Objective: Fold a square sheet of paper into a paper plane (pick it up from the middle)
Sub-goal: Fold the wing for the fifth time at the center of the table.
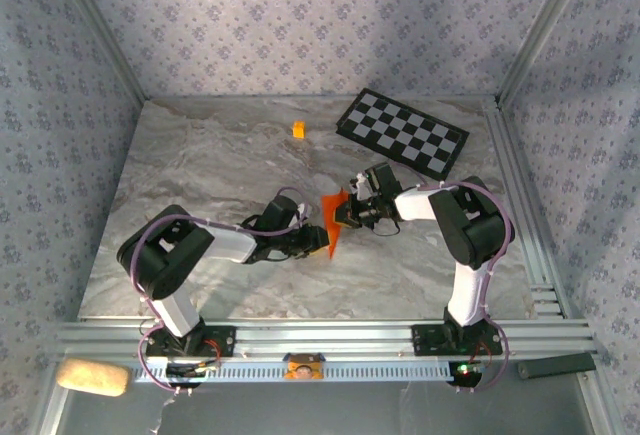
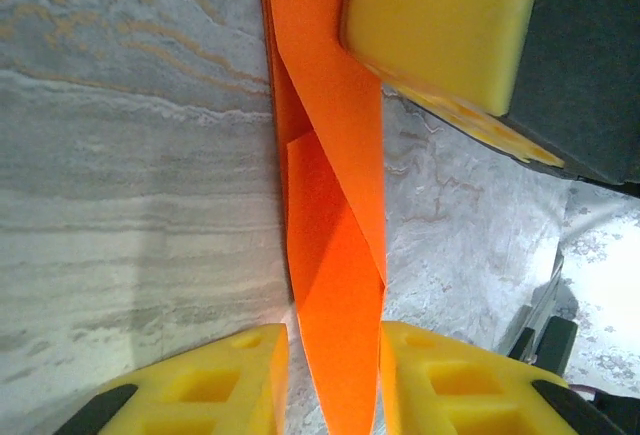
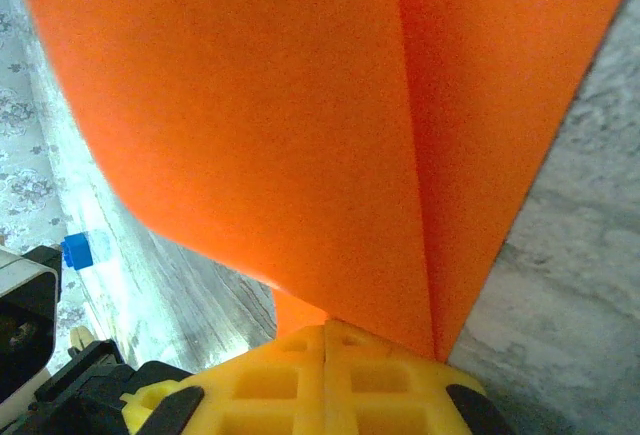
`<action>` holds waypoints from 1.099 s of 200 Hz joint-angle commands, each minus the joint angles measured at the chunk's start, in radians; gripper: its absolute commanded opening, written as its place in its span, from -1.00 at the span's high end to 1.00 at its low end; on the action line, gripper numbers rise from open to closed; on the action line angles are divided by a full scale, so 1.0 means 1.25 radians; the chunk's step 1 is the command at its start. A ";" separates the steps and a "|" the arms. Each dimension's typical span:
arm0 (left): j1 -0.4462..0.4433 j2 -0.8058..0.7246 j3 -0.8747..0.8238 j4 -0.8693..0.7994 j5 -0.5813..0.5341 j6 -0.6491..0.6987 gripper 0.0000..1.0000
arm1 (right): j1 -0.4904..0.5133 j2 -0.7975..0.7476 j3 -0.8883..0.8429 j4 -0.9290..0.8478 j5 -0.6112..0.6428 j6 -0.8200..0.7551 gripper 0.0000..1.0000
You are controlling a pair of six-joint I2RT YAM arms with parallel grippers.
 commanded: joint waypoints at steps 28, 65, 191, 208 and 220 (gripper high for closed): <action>0.004 0.008 0.040 -0.054 0.010 0.029 0.45 | 0.010 0.019 -0.030 -0.075 0.064 -0.002 0.88; 0.003 0.028 0.044 -0.059 0.020 0.026 0.47 | 0.009 0.018 -0.032 -0.073 0.065 -0.002 0.88; -0.001 -0.023 0.039 -0.062 -0.009 0.020 0.43 | 0.008 0.015 -0.029 -0.082 0.069 -0.003 0.88; -0.004 -0.024 0.044 -0.062 -0.008 0.017 0.43 | 0.009 0.015 -0.030 -0.083 0.070 -0.004 0.88; -0.006 -0.023 0.046 -0.055 -0.007 0.015 0.46 | 0.008 0.015 -0.031 -0.083 0.069 -0.002 0.88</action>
